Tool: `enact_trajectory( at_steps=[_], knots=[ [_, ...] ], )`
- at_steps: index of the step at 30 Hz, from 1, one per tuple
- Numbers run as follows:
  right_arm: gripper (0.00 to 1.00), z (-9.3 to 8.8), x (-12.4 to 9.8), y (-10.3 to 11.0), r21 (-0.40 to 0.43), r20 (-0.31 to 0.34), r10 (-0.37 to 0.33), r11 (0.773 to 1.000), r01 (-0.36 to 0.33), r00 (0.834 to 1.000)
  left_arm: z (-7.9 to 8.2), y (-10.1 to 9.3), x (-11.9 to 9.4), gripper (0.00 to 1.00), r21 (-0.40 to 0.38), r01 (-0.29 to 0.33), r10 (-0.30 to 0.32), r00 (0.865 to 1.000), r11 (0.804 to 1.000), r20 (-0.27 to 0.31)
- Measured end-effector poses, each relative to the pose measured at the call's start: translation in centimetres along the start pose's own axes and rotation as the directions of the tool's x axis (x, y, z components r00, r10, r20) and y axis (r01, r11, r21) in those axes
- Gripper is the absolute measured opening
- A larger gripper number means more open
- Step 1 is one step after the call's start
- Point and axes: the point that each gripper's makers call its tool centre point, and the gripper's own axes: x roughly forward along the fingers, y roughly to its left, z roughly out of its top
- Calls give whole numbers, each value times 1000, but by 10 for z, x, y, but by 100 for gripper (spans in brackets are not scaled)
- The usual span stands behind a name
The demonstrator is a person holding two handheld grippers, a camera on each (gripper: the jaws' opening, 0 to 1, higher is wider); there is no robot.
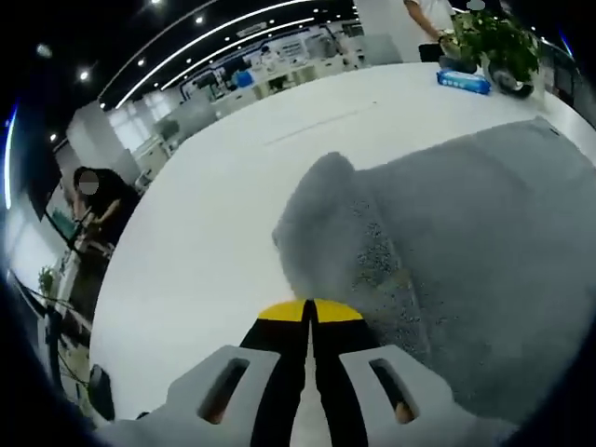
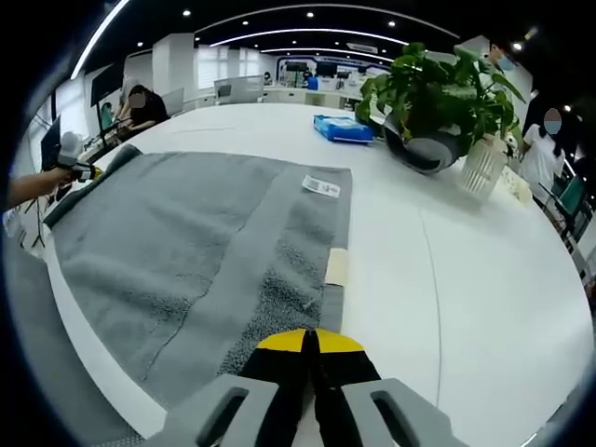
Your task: Open the folded towel by lifting each exposed corner and separating the folded layers until the towel lies flat within the target outline without major curled edges
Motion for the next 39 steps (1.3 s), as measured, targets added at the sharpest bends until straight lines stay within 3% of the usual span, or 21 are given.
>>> enact_trajectory(
  at_steps=[17,27,30,39],
  knots=[
    [0,8,12,-7,-47,-35,-1,999,0,999,3,61,30,0,46,-73,76,995,996,-66],
    [0,19,21,-11,-57,-43,-22,998,20,999,19,89,58,0,74,-62,70,990,995,-119],
    [0,24,25,-13,-58,-42,-25,998,22,999,30,92,71,0,94,-39,51,991,995,-122],
    [0,47,47,-19,-83,-38,-31,996,28,999,43,108,96,0,129,-56,71,990,990,-119]
  ],
)
